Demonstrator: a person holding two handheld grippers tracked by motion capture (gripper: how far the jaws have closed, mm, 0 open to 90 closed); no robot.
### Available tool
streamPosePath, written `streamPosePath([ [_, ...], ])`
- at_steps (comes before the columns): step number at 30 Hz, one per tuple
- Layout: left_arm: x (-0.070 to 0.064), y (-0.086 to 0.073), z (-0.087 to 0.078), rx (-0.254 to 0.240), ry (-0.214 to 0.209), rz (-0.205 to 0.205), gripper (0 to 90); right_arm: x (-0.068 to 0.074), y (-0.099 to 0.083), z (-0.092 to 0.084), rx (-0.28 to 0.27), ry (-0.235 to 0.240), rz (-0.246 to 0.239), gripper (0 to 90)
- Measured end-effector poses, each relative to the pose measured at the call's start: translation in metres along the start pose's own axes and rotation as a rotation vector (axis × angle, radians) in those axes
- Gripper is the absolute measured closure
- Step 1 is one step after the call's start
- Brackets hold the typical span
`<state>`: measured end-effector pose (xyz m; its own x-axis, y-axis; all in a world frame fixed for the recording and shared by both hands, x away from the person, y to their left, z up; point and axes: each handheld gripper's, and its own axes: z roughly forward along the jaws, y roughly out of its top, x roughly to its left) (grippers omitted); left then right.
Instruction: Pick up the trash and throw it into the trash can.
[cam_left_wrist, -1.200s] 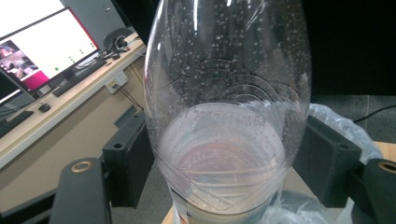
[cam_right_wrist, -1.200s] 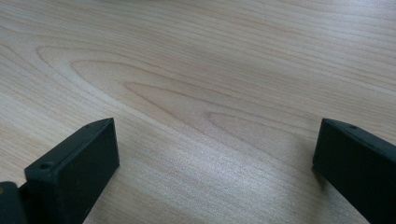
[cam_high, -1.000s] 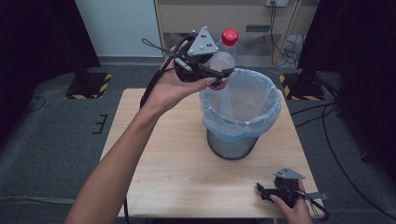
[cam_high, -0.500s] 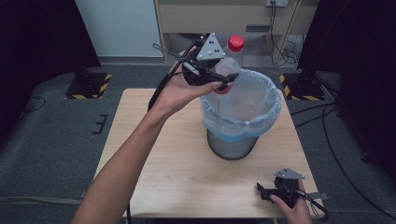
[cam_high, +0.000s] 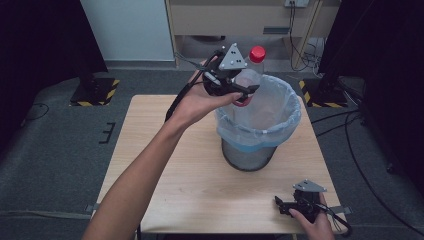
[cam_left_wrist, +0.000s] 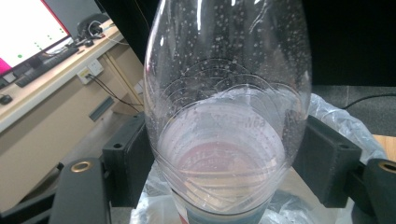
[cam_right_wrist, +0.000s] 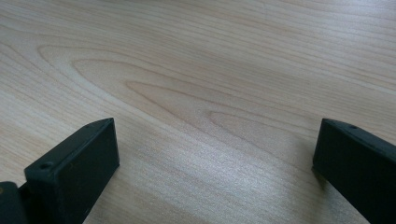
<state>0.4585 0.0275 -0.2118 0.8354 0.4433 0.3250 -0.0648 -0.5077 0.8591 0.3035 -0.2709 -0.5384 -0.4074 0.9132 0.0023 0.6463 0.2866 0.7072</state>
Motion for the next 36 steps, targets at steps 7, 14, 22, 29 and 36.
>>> streamPosePath([
  [7, -0.001, -0.012, 0.014, 0.035, -0.015, -0.01, 26.1, 0.0, 0.0, 0.0, -0.002, 0.0, 0.0, 0.3],
  [14, -0.004, -0.025, 0.032, 0.095, -0.039, -0.006, 26.0, 0.0, 0.0, 0.0, -0.002, 0.0, -0.001, 0.3],
  [22, -0.009, -0.034, 0.047, 0.13, -0.057, -0.006, 25.8, 0.0, 0.0, 0.0, -0.002, 0.0, 0.0, 0.3],
  [29, -0.009, -0.039, 0.045, 0.124, -0.05, -0.022, 15.3, 0.0, 0.0, 0.0, -0.002, 0.0, 0.0, 0.3],
  [36, -0.006, -0.043, 0.012, 0.068, -0.009, -0.006, 14.6, 0.0, 0.0, 0.0, -0.002, 0.0, -0.002, 0.3],
])
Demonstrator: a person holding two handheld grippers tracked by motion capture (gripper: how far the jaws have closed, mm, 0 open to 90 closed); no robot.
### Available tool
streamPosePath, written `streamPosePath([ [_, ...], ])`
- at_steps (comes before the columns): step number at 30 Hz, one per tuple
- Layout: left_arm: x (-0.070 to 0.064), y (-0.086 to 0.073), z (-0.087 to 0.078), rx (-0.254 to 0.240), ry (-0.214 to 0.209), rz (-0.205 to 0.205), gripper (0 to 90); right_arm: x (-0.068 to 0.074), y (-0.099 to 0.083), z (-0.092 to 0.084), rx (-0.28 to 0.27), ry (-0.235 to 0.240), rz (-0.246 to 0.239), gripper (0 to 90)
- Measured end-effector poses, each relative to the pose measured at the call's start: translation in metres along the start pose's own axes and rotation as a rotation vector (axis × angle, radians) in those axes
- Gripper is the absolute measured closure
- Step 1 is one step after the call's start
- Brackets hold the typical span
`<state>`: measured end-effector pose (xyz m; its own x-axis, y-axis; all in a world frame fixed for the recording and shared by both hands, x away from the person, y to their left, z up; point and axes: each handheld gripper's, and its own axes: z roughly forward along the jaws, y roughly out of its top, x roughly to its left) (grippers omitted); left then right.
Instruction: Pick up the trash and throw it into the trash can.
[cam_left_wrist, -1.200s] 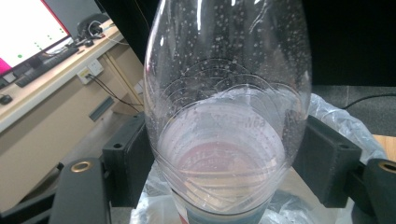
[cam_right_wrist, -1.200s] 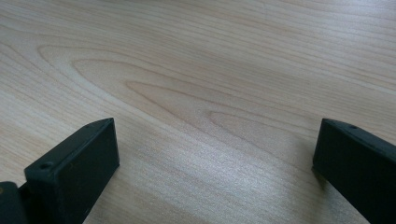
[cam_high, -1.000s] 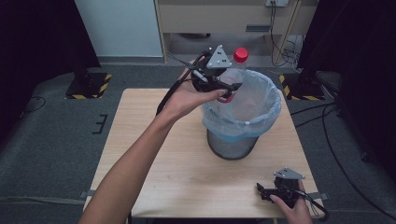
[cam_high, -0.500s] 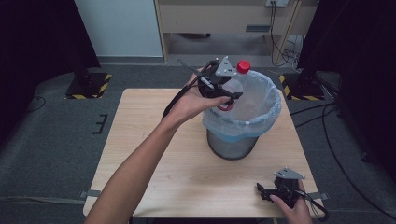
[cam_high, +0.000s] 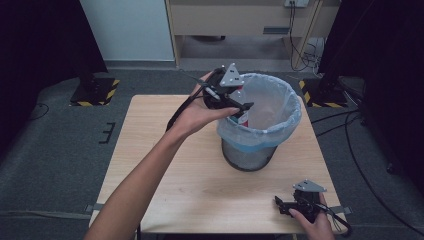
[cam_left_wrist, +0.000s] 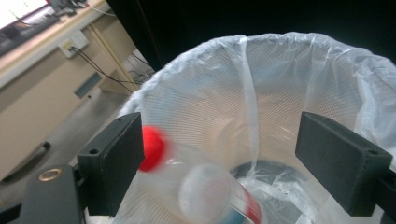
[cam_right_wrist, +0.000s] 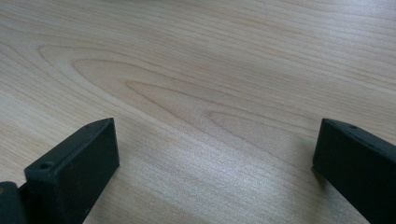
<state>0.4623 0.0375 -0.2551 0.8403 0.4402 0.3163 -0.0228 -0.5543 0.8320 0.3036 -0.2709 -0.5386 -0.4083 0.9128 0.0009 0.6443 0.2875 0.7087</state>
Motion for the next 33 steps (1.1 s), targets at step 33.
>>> streamPosePath([
  [33, 0.033, -0.067, -0.061, 0.019, 0.076, -0.129, 3.0, 0.0, 0.0, 0.0, 0.003, -0.001, 0.003, 0.3],
])
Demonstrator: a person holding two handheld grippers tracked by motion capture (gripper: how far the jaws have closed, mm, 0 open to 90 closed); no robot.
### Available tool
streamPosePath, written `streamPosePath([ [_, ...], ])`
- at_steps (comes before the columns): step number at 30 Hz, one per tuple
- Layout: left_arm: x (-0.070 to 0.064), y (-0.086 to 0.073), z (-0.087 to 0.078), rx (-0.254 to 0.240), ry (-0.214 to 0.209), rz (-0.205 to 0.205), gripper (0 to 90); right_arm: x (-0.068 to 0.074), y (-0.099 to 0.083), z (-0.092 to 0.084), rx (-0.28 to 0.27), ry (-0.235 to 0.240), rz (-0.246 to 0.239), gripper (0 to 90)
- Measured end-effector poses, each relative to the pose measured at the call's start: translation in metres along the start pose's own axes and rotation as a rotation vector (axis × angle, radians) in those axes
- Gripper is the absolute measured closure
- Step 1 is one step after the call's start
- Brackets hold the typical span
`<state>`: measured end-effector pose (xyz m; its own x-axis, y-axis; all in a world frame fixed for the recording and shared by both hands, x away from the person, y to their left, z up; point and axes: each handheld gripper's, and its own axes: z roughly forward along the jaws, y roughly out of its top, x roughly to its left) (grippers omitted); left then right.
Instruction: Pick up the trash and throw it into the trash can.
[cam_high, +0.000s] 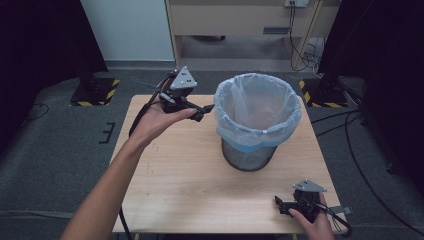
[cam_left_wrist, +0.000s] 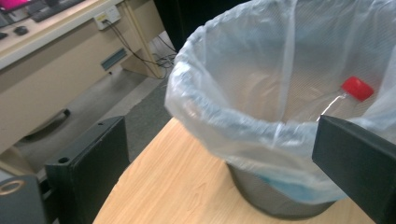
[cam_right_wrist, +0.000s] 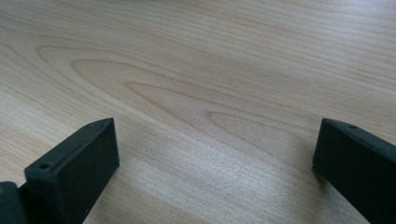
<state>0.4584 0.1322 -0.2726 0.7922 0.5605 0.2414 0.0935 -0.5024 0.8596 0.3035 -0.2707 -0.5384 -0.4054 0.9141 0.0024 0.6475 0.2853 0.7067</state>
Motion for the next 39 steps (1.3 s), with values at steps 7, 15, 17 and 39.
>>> streamPosePath([
  [7, 0.008, -0.02, -0.009, -0.001, 0.022, -0.031, 3.1, 0.0, 0.0, 0.0, 0.0, -0.001, 0.001, 0.3],
  [15, 0.009, -0.052, 0.0, 0.069, 0.019, -0.052, 2.7, 0.0, 0.0, 0.0, 0.0, -0.002, 0.002, 0.3],
  [17, 0.008, -0.061, 0.004, 0.088, 0.018, -0.053, 2.7, 0.0, 0.0, 0.0, 0.0, -0.002, 0.002, 0.3],
  [39, -0.015, -0.151, 0.04, 0.224, -0.025, -0.13, 3.1, 0.0, 0.0, 0.0, 0.0, -0.002, 0.002, 0.3],
])
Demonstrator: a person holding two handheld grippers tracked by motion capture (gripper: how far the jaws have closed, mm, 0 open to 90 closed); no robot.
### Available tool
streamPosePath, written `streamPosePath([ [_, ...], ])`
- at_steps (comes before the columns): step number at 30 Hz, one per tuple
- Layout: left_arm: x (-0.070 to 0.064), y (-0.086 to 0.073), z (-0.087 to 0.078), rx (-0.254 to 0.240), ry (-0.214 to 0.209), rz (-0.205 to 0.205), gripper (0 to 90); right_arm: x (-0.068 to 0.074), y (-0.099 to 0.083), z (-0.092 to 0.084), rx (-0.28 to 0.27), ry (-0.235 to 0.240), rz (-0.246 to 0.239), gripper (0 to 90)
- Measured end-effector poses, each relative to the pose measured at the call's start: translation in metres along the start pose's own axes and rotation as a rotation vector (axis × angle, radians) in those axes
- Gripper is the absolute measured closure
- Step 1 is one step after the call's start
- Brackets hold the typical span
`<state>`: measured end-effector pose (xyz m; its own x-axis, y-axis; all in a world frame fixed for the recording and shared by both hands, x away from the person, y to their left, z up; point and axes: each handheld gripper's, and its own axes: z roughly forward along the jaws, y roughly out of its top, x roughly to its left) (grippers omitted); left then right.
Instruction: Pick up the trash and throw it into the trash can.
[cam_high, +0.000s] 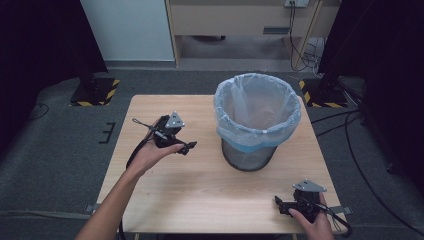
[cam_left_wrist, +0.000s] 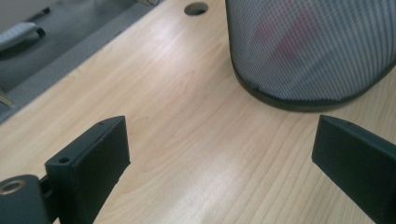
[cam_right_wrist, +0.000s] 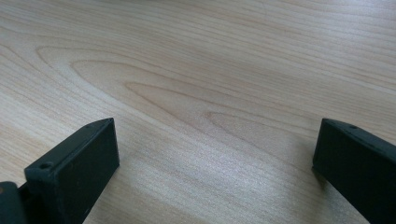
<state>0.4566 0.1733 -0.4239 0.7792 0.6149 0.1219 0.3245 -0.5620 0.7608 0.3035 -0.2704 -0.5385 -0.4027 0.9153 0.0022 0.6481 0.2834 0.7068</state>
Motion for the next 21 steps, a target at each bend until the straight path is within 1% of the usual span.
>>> streamPosePath([
  [5, -0.001, -0.014, 0.009, 0.017, -0.007, -0.024, 3.3, 0.0, 0.0, 0.0, 0.0, 0.0, 0.001, 0.3],
  [8, -0.002, -0.023, 0.014, 0.027, -0.005, -0.053, 3.9, 0.0, 0.0, 0.0, 0.0, 0.0, 0.001, 0.3],
  [16, -0.004, -0.053, 0.037, 0.107, -0.02, -0.075, 4.0, 0.0, 0.0, 0.0, 0.0, -0.002, -0.001, 0.3],
  [19, -0.004, -0.061, 0.043, 0.122, -0.021, -0.079, 4.0, 0.0, 0.0, 0.0, -0.001, -0.002, -0.001, 0.3],
  [21, -0.005, -0.067, 0.046, 0.132, -0.019, -0.09, 4.0, 0.0, 0.0, 0.0, 0.0, -0.003, 0.002, 0.3],
])
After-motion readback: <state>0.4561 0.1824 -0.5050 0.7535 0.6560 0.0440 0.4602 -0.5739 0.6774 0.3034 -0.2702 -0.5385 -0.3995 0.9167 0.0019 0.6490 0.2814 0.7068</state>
